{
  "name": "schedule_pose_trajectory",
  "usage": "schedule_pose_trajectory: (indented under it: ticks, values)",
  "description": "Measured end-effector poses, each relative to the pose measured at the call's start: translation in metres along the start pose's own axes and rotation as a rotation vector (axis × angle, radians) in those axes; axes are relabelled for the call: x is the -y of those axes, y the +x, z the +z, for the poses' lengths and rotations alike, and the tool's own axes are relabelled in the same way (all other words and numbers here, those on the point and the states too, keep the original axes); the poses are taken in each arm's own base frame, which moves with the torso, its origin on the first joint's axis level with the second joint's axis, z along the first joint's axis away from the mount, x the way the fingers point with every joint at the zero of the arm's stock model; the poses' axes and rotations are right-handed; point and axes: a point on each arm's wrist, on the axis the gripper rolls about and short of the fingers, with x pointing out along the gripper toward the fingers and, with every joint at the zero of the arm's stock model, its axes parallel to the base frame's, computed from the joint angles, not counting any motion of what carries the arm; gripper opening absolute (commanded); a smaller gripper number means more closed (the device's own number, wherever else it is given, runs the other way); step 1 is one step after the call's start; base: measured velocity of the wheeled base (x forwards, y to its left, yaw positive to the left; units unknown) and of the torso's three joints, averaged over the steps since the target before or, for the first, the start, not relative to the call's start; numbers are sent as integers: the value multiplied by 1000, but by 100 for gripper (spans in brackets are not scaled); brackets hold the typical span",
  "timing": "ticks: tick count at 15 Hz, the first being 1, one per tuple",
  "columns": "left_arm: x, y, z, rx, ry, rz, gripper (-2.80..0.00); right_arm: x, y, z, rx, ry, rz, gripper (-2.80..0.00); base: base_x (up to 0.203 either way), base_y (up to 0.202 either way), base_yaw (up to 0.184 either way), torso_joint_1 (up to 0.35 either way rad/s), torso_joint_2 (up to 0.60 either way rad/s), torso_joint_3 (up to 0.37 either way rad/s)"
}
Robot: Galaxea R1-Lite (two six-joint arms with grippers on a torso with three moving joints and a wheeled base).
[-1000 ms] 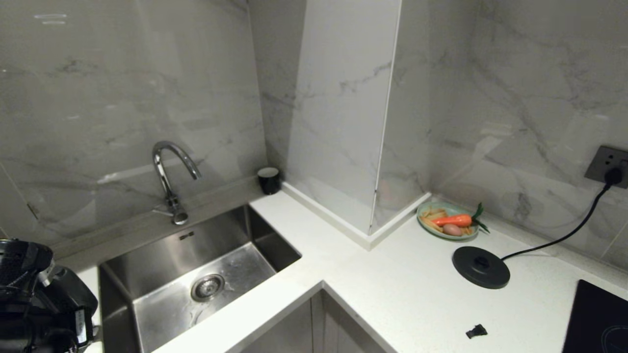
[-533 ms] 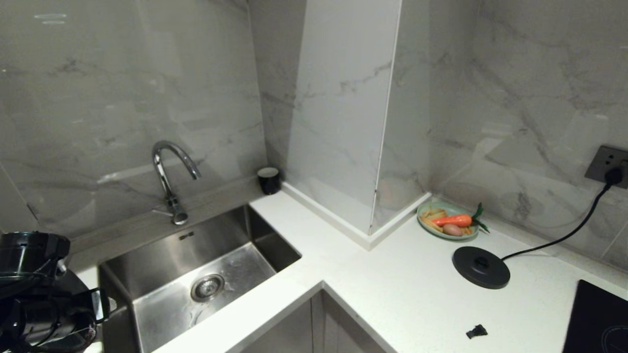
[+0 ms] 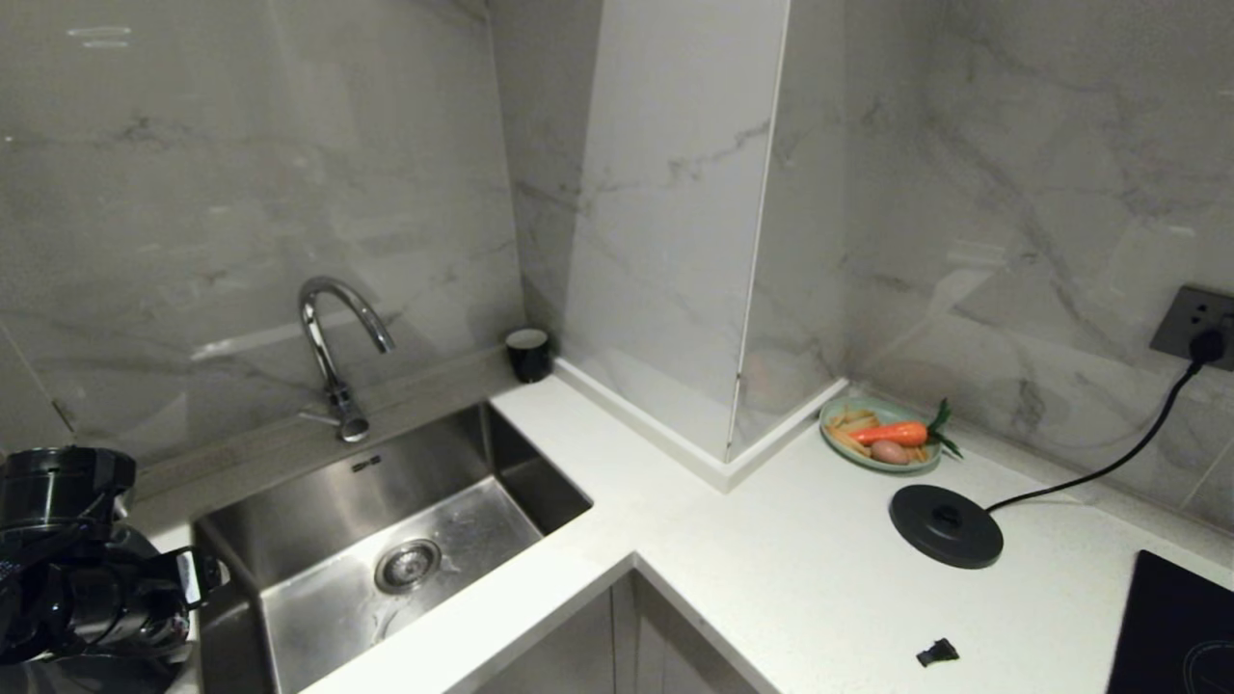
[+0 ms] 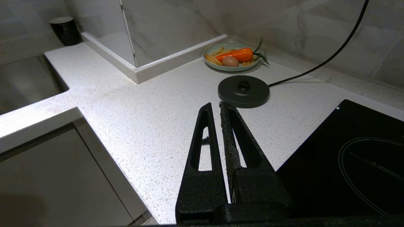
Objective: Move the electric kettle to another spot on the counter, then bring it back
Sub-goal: Grab the kettle
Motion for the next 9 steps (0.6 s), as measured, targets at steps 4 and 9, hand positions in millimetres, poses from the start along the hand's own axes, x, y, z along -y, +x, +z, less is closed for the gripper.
schedule_pose_trajectory:
  ticks: [4, 9]
  values:
    - [1, 6, 2, -7, -2, -7, 0, 0, 0, 0, 0, 0, 0, -280, 0, 0, 0, 0, 0, 0]
    - [3, 9, 8, 1, -6, -31, 0, 0, 0, 0, 0, 0, 0, -280, 0, 0, 0, 0, 0, 0]
